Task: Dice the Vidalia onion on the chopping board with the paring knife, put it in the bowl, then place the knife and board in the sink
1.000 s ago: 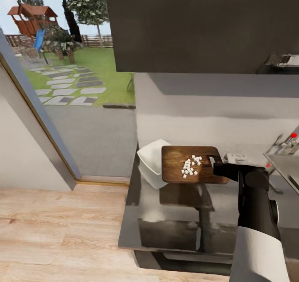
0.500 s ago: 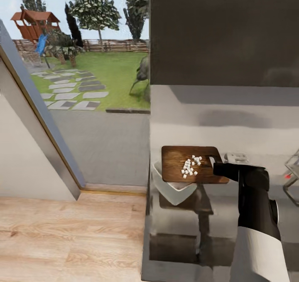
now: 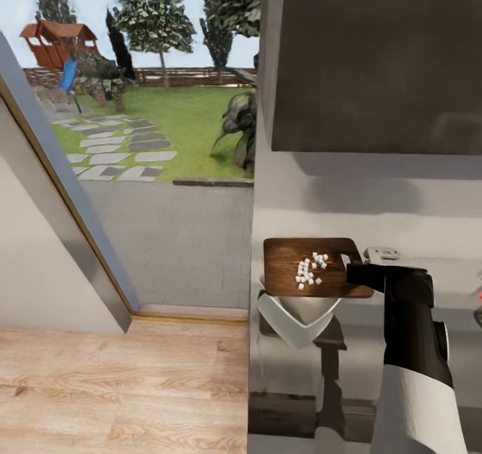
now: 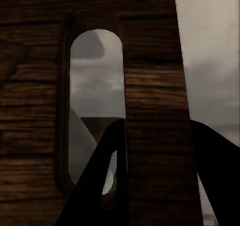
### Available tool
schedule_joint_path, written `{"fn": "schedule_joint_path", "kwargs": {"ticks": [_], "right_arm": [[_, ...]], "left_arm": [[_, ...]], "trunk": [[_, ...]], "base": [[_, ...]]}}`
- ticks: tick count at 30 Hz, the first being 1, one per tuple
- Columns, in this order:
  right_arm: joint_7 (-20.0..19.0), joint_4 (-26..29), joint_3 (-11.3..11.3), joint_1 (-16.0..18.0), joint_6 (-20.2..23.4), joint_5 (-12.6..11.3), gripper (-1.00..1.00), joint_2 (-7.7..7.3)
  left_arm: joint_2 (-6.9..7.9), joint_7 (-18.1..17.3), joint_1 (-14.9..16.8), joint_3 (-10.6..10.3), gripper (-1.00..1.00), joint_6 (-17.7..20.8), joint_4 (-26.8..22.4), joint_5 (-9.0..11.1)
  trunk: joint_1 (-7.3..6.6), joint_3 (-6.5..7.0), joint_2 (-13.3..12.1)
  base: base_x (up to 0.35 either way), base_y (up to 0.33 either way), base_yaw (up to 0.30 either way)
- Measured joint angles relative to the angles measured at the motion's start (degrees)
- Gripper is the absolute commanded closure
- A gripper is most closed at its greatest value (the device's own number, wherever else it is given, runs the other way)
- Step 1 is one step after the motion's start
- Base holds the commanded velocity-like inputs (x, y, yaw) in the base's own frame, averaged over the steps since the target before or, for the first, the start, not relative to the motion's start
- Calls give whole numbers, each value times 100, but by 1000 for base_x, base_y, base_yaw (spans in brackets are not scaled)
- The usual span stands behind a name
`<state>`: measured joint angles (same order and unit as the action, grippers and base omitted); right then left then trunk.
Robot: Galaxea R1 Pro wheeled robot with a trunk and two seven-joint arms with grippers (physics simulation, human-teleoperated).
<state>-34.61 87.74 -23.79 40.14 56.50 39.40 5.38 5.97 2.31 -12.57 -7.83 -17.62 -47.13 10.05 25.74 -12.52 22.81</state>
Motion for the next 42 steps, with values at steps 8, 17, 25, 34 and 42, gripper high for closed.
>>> {"fn": "schedule_joint_path", "kwargs": {"ticks": [8, 17, 25, 34, 42], "right_arm": [[-6, -7, -1, 1, -7, 52, 100, 1], [-19, -9, -7, 2, -26, 17, 100, -3], [68, -69, -19, 133, -187, -78, 100, -11], [-66, -10, -1, 367, -42, 1, 100, 82], [-68, -9, -16, 372, -37, 8, 100, 81]], "left_arm": [[0, 0, 0, 0, -100, 0, 0, 0], [0, 0, 0, -2, -100, 0, 0, 0], [-26, -2, 0, -10, -100, 9, 91, 9], [-26, -5, 0, -9, -100, 0, 223, 0], [-26, -8, 0, -9, -100, 0, 229, -3]], "trunk": [[0, 0, 0], [0, 0, 0], [0, 1, 0], [0, 0, 0], [0, 0, 0]], "base": [[4, 0, 0], [0, 0, 0], [0, 0, 0], [0, 0, 0], [0, 0, 0]]}}
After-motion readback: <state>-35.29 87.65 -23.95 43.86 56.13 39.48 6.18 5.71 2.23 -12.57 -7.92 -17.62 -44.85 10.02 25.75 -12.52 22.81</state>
